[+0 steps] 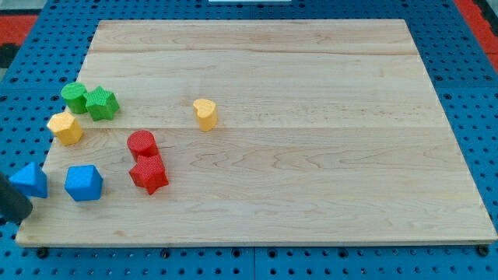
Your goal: Separate the blue triangle from blue cube
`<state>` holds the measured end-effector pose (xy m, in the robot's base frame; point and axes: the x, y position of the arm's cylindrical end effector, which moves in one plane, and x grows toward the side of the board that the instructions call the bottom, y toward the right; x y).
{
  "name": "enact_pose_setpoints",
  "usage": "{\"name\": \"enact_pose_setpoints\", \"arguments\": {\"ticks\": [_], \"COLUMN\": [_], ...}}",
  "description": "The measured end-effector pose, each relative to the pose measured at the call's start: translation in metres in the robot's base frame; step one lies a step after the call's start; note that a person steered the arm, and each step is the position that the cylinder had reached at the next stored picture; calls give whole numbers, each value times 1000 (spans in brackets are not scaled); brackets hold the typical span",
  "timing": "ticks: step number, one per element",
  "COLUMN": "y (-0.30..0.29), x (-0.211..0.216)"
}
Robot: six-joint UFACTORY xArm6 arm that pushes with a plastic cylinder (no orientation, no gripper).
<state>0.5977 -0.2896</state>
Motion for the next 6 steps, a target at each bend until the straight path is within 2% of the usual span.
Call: {"name": "enact_pose_setpoints", "arguments": {"ticks": [1,3,6], "y": [-15,-15,-15], "x": [10,-32,-45]}}
